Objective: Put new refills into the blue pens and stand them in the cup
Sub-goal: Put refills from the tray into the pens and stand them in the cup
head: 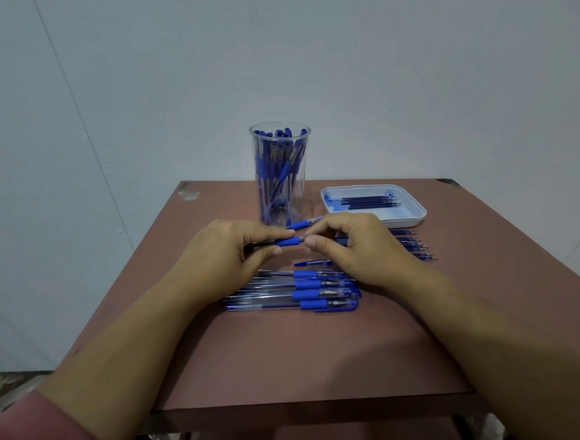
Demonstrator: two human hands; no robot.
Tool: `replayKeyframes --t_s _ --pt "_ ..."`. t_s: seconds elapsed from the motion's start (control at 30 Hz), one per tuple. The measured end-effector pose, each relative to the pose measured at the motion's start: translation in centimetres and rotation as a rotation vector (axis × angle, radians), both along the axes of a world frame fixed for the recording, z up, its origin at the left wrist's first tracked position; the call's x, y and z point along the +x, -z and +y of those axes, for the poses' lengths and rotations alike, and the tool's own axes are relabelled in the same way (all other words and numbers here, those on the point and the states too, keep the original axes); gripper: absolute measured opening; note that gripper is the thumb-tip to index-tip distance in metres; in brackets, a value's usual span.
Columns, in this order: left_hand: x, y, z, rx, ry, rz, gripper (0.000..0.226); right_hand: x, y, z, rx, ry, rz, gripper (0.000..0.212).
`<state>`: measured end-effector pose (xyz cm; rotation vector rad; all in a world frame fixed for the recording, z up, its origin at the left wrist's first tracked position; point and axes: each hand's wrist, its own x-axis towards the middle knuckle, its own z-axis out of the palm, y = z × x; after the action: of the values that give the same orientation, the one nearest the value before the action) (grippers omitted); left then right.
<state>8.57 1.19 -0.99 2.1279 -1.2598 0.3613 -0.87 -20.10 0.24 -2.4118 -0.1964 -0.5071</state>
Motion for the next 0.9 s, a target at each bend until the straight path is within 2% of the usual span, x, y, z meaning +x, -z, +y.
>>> replayKeyframes --t_s 0.33,0.53,0.67,0.77,0.9 --pt "0.34 0.23 -0.32 -0.004 -0.005 0.054 0.038 0.26 0.22 -0.12 0.035 0.053 -0.1 0.013" --pt "0.43 0.2 -0.05 -0.025 -0.021 0.03 0.034 -0.11 -0.08 0.13 0.15 -0.007 -0.006 0.024" --pt "0.43 0.31 -0.16 -0.023 -0.017 0.045 0.033 0.05 -0.09 0.37 0.111 0.029 0.02 0.017" --pt "0.37 0.25 -0.15 -0.008 -0.028 0.054 0.032 0.08 -0.19 0.44 0.154 0.026 0.018 0.011" --pt "0.53 0.14 0.1 -0.015 -0.077 0.019 0.032 0.26 -0.14 -0.02 0.129 0.064 -0.032 0.011"
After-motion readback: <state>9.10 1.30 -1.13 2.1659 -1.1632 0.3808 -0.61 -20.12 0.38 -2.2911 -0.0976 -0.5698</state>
